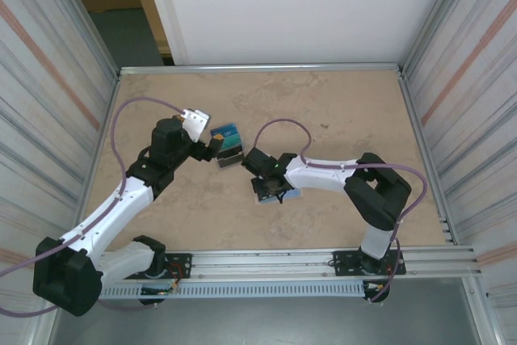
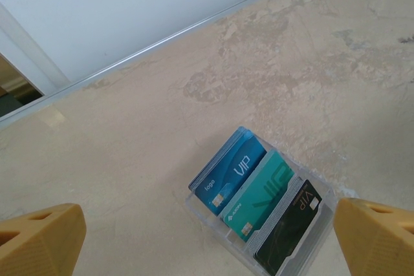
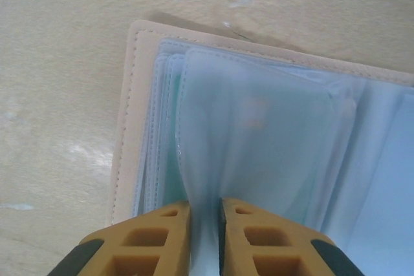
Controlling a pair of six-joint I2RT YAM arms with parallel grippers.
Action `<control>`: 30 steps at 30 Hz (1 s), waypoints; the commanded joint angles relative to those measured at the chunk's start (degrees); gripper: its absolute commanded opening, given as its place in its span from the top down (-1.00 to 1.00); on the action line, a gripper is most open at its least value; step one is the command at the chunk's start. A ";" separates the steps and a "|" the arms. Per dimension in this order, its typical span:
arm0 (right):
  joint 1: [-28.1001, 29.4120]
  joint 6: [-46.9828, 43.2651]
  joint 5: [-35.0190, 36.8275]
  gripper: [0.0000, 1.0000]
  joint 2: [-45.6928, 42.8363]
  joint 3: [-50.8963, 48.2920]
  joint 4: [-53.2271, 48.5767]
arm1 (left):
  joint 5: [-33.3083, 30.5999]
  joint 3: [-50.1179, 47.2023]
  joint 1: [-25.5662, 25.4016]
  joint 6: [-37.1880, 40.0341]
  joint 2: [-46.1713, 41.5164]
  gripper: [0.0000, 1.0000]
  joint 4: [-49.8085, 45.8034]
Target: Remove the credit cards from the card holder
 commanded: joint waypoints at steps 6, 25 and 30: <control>0.46 3.88 8.62 0.66 -6.27 -1.16 -5.46 | 2.19 1.36 -0.27 -1.10 -0.76 -0.97 0.68; -11.54 9.85 7.03 0.41 -16.84 -11.47 -5.88 | -9.92 -5.05 -16.68 -2.79 1.44 -0.97 5.11; -14.10 9.69 5.08 0.23 -21.74 -12.41 -5.35 | -15.83 -10.34 -24.22 -7.83 4.26 -0.97 9.49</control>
